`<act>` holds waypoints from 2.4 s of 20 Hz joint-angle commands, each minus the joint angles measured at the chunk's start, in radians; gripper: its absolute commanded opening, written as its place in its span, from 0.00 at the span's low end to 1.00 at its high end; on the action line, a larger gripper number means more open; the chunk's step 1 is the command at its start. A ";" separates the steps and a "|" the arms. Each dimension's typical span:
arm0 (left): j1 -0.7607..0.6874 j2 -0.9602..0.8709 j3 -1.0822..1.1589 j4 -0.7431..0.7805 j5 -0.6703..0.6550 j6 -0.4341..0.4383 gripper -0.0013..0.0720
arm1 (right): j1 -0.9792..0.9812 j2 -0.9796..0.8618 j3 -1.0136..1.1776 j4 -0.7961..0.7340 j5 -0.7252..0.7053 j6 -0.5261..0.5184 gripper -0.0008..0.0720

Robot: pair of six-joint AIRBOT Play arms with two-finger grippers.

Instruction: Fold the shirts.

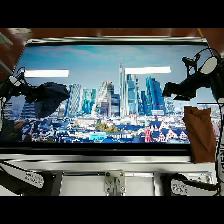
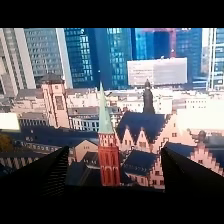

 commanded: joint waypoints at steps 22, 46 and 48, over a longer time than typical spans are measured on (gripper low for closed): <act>-1.048 0.609 -0.284 -0.046 0.187 0.004 0.07 | 0.000 0.412 -0.014 0.007 0.254 -0.055 0.95; -0.489 0.579 -0.832 -0.603 -0.037 0.237 1.00 | 0.000 0.062 -0.333 0.294 -0.064 -0.174 0.95; -0.539 0.537 -0.850 -0.662 0.030 0.262 1.00 | 0.000 0.062 -0.333 0.294 -0.054 -0.175 0.95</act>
